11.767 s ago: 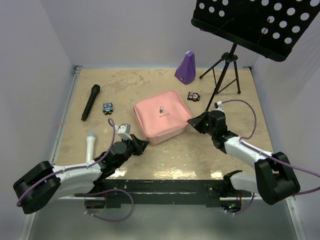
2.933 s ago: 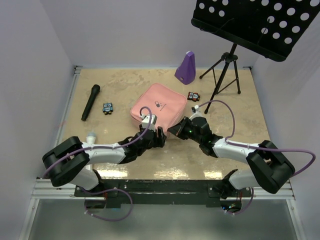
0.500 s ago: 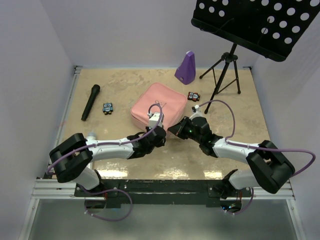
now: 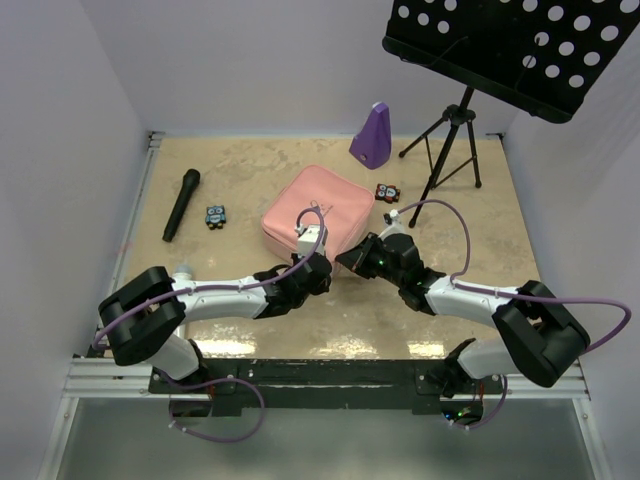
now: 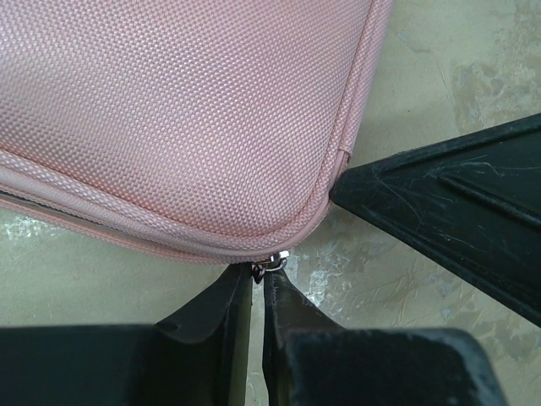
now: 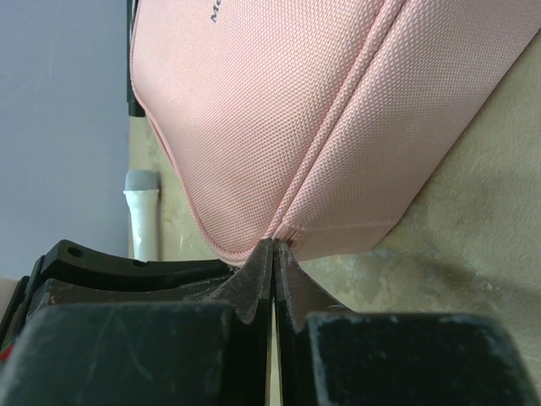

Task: Organize the medicine kit
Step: Zip the medicine box at the center of the board.

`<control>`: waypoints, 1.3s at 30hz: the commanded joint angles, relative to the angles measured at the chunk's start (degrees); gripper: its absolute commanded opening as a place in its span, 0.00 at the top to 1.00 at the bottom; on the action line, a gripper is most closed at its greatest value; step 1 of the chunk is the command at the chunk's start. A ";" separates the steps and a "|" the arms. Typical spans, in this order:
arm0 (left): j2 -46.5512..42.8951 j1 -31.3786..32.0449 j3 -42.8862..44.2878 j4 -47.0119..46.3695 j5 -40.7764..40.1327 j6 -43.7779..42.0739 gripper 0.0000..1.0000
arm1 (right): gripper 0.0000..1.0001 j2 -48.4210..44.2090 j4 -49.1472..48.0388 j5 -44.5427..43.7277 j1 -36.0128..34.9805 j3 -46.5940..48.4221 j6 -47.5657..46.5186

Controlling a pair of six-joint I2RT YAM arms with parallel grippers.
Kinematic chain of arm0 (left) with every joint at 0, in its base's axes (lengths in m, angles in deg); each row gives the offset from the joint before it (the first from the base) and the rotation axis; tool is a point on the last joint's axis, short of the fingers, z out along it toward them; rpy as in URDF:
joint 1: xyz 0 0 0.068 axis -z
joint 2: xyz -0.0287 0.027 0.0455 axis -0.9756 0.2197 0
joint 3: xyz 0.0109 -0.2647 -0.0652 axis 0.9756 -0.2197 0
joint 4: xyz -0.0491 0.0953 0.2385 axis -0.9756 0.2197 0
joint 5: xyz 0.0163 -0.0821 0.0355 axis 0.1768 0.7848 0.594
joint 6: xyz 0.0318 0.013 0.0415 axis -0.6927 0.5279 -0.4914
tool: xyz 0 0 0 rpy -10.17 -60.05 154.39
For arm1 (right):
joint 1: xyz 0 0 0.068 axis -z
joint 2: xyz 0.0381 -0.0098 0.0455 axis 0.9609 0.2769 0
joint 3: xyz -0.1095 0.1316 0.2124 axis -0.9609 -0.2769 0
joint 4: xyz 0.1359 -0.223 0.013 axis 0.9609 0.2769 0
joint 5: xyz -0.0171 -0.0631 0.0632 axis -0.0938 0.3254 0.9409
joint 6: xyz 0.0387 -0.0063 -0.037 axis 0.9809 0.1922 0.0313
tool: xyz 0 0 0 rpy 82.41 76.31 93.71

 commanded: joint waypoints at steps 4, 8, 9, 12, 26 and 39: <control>-3.90 -0.18 -2.28 -11.08 -2.32 -1.08 1.00 | 1.00 -0.72 1.69 2.80 -0.83 -0.96 -0.76; -7.23 -0.27 -7.38 -16.36 -2.58 -1.97 1.00 | 1.00 -1.07 2.12 2.71 -0.83 -0.96 -0.93; -7.68 -0.27 -7.74 -16.54 -3.02 -1.97 1.00 | 1.00 -1.07 2.13 2.71 -0.83 -1.05 -1.02; -8.38 -0.27 -8.27 -15.75 -4.69 -2.14 1.00 | 1.00 -1.16 2.21 2.80 -0.83 -0.88 -1.11; -6.63 -0.36 -10.20 -19.17 -2.15 -3.20 1.00 | 0.62 -0.64 -6.75 9.12 -0.83 -2.20 0.30; -4.52 -0.36 -9.94 -23.31 3.30 -5.04 1.00 | 0.52 0.95 -8.07 6.14 -0.74 -2.11 5.39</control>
